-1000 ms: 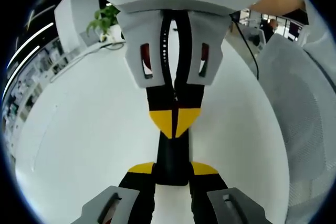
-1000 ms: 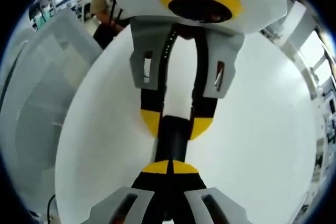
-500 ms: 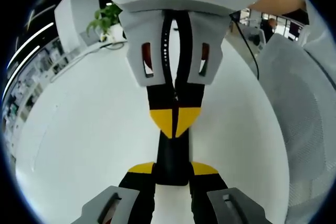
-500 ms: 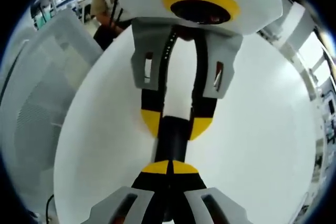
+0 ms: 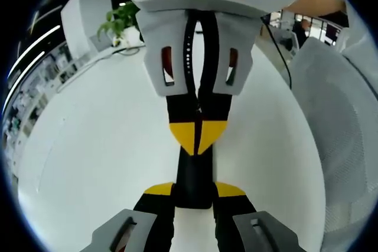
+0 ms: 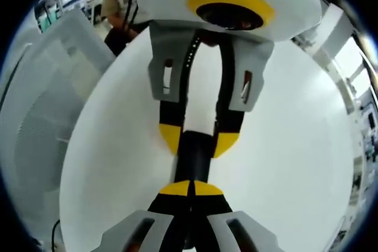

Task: Press the specified remote control buttons in sequence, fully releasing each button before pressing the next.

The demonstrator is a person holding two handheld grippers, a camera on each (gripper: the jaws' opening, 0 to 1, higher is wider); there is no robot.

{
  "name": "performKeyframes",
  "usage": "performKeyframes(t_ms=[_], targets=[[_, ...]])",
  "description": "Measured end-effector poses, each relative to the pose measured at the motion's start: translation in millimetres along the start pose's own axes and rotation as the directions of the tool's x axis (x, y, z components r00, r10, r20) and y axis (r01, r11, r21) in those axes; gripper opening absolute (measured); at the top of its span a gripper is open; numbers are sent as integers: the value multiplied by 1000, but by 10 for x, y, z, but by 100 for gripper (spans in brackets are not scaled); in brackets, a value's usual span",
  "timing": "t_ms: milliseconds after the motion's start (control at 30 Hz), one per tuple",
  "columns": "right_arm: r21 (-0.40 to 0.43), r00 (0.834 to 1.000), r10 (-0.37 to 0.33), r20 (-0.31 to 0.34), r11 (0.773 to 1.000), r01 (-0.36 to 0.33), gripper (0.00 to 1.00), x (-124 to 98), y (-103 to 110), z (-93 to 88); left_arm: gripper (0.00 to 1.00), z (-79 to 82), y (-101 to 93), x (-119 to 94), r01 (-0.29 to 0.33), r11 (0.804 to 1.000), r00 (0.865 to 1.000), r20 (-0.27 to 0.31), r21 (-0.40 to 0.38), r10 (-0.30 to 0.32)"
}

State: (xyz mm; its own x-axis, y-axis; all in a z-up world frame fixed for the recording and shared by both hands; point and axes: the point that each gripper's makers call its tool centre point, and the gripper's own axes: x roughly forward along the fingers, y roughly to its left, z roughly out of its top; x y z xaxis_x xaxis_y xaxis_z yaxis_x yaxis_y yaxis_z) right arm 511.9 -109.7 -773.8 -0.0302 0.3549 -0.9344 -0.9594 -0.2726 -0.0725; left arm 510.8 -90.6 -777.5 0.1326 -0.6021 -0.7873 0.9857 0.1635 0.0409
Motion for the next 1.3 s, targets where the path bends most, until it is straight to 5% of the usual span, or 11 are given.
performKeyframes(t_ms=[1300], targets=[[21, 998, -45, 44, 999, 44, 0, -134, -36, 53, 24, 7, -3, -1, -1, 1000, 1000, -1, 3, 1]])
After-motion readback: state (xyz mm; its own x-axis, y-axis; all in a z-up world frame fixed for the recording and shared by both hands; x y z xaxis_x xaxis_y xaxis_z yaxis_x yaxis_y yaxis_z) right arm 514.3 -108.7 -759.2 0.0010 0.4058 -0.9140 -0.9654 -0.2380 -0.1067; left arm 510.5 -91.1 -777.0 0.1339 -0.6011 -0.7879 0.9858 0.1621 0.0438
